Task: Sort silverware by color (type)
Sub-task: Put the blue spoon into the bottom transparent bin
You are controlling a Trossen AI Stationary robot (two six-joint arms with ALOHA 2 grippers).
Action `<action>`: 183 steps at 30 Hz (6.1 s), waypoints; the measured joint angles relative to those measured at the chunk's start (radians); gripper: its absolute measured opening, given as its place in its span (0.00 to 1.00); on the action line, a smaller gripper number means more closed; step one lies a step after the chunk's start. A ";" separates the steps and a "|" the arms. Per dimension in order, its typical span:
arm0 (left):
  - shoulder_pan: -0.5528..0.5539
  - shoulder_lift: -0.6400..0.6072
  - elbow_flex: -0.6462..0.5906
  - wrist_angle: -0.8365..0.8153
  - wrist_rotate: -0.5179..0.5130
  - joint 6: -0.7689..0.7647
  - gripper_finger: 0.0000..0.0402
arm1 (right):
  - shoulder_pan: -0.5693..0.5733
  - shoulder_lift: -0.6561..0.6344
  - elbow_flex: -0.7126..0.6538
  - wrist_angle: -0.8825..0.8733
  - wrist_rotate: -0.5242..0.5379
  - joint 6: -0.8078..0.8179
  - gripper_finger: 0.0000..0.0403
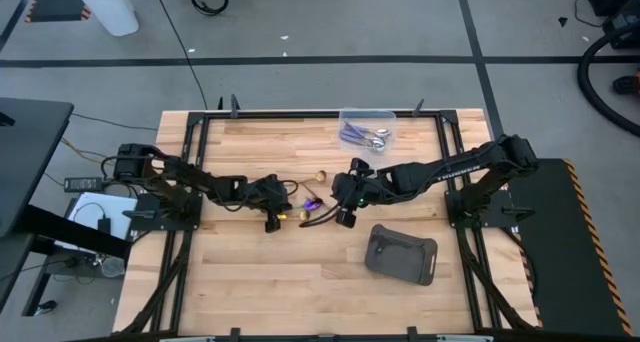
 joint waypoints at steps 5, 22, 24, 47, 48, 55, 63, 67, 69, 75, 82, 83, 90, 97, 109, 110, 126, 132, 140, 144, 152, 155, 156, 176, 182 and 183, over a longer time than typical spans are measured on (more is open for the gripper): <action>-0.003 -0.035 -0.001 -0.007 0.004 -0.009 0.05 | -0.002 0.000 0.000 0.000 0.000 -0.015 0.26; 0.009 -0.085 0.139 -0.013 0.011 -0.083 0.05 | 0.020 0.001 -0.001 0.031 0.092 -0.351 0.26; 0.015 -0.085 0.165 -0.007 0.009 -0.097 0.05 | 0.037 0.001 0.000 0.030 0.140 -0.403 0.26; 0.035 -0.085 0.398 -0.016 0.044 -0.151 0.05 | 0.075 0.001 0.000 -0.011 0.307 -0.750 0.30; 0.038 -0.085 0.401 -0.015 0.044 -0.145 0.05 | 0.077 0.001 0.000 -0.011 0.307 -0.753 0.31; 0.046 -0.085 0.404 -0.012 0.045 -0.139 0.05 | 0.086 0.001 0.000 -0.013 0.304 -0.774 0.31; 0.043 -0.085 0.404 0.035 0.079 -0.165 0.05 | 0.076 0.001 0.000 -0.016 0.336 -0.807 0.28; 0.043 -0.085 0.404 0.039 0.082 -0.166 0.05 | 0.066 0.001 0.000 -0.017 0.333 -0.810 0.24; 0.043 -0.085 0.404 0.046 0.085 -0.165 0.05 | 0.063 0.001 0.000 -0.016 0.326 -0.814 0.20; 0.042 -0.085 0.405 0.054 0.088 -0.162 0.05 | 0.058 0.001 -0.001 -0.019 0.284 -0.819 0.07; 0.043 -0.085 0.405 0.060 0.085 -0.154 0.06 | 0.056 0.001 -0.001 -0.019 0.261 -0.816 0.06; 0.042 -0.085 0.405 0.059 0.085 -0.154 0.07 | 0.056 0.001 0.000 -0.019 0.258 -0.816 0.06; 0.042 -0.085 0.405 0.066 0.090 -0.140 0.15 | 0.056 0.001 -0.001 -0.024 0.194 -0.786 0.06; 0.033 -0.085 0.405 0.061 0.109 -0.104 0.32 | 0.056 0.001 -0.001 -0.025 0.143 -0.770 0.06; 0.069 -0.315 0.404 -0.198 0.109 -0.051 0.46 | 0.025 0.001 -0.001 -0.202 0.141 -0.564 0.07; 0.064 -0.328 0.404 -0.212 0.108 -0.043 0.45 | 0.012 0.001 -0.001 -0.228 0.141 -0.538 0.07; 0.032 -0.352 0.236 0.034 0.087 0.158 0.45 | -0.119 -0.112 -0.001 -0.568 0.125 0.080 0.07; 0.049 -0.352 0.191 0.144 0.087 0.119 0.45 | -0.128 -0.191 -0.019 -0.669 0.127 0.195 0.07; 0.012 -0.367 0.190 0.186 0.119 0.071 0.45 | -0.158 -0.313 -0.200 -0.574 0.109 0.277 0.07; -0.003 -0.369 0.190 0.212 0.119 0.071 0.45 | -0.196 -0.355 -0.306 -0.425 0.096 0.307 0.07; -0.004 -0.369 0.190 0.224 0.119 0.002 0.45 | -0.264 -0.363 -0.453 -0.253 0.024 0.446 0.07; -0.004 -0.369 0.190 0.231 0.141 0.000 0.45 | -0.268 -0.360 -0.471 -0.225 0.015 0.482 0.07; -0.004 -0.369 0.190 0.231 0.144 -0.002 0.45 | -0.270 -0.360 -0.477 -0.218 0.011 0.494 0.07; -0.004 -0.369 0.190 0.171 0.148 -0.030 0.45 | -0.277 -0.360 -0.537 -0.164 -0.071 0.465 0.14; -0.004 -0.369 0.190 0.171 0.147 -0.034 0.45 | -0.277 -0.360 -0.537 -0.147 -0.050 0.409 0.14; -0.004 -0.369 0.190 0.171 0.147 -0.034 0.45 | -0.277 -0.360 -0.537 -0.128 -0.042 0.400 0.15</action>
